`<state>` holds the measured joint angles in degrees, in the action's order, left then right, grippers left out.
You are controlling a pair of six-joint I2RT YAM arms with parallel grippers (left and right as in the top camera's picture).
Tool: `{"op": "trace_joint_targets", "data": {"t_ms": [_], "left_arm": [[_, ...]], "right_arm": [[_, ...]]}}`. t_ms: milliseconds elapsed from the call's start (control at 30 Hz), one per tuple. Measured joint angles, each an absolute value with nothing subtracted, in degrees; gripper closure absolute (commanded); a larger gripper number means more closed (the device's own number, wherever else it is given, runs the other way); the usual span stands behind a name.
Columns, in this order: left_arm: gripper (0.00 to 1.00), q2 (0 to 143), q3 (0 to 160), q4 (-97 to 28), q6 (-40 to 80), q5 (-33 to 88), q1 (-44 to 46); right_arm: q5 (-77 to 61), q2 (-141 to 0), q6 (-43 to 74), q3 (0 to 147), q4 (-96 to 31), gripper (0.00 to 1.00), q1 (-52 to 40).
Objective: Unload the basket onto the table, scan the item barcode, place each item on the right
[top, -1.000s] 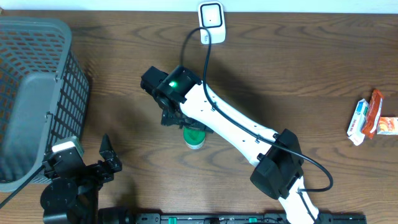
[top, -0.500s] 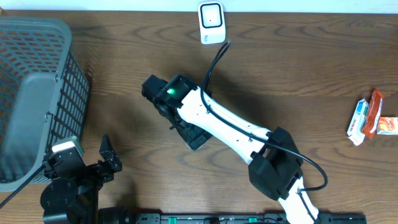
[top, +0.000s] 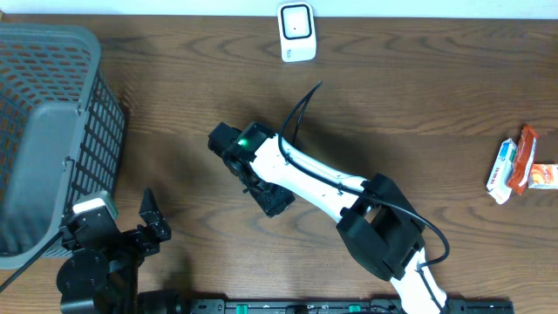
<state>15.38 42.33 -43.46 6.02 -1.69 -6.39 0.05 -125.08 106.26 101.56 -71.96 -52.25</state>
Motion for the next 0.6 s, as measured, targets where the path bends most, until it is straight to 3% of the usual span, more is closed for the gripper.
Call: {"op": "trace_joint_targets", "data": {"t_ms": [133,267,600], "left_arm": [[0.04,15.4,42.3,-43.5,6.0,-1.7,-6.4],[0.04,15.4,42.3,-43.5,6.0,-1.7,-6.4],[0.04,15.4,42.3,-43.5,6.0,-1.7,-6.4]], "right_arm": [[0.9,-125.1,102.0,101.5,-71.8,0.38,-52.2],[1.4,-124.9,92.0,101.5,-69.6,0.39,-52.1],[2.2,-124.8,40.3,101.5,-67.2,0.32,-51.2]]}}
